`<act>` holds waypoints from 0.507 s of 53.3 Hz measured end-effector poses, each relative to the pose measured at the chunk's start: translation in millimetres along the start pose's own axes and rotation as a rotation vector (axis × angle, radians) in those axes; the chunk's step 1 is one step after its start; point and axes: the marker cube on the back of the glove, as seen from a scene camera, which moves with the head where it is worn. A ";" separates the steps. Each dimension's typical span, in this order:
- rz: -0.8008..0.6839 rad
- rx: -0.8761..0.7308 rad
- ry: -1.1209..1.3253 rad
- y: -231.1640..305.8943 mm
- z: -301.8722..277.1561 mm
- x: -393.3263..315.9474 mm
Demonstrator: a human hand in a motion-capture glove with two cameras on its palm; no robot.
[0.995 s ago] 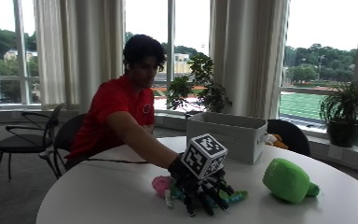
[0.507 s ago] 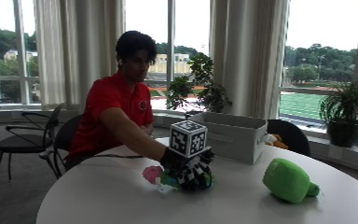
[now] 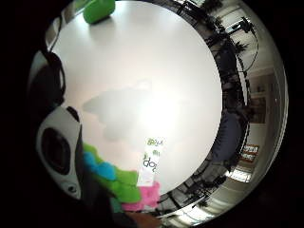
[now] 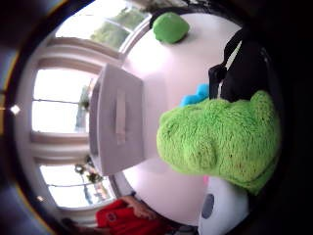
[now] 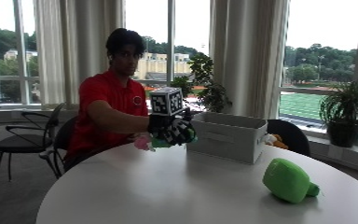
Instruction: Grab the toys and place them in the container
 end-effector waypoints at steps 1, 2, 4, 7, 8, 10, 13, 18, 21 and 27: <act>-0.003 0.001 0.003 4.8 -2.8 -2.7; -0.007 0.004 0.007 9.7 -6.1 -5.0; -0.020 0.010 0.014 17.4 -13.7 -7.2; -0.040 0.019 0.022 27.2 -25.0 -10.8; -0.043 0.021 0.024 32.2 -28.4 -14.7; -0.047 0.029 0.031 40.8 -35.6 -21.7; -0.058 0.041 0.041 46.8 -43.7 -27.2; -0.083 0.064 0.060 56.3 -60.1 -45.0; -0.088 0.076 0.067 56.9 -68.8 -54.1; -0.128 0.111 0.053 53.9 -95.7 -91.6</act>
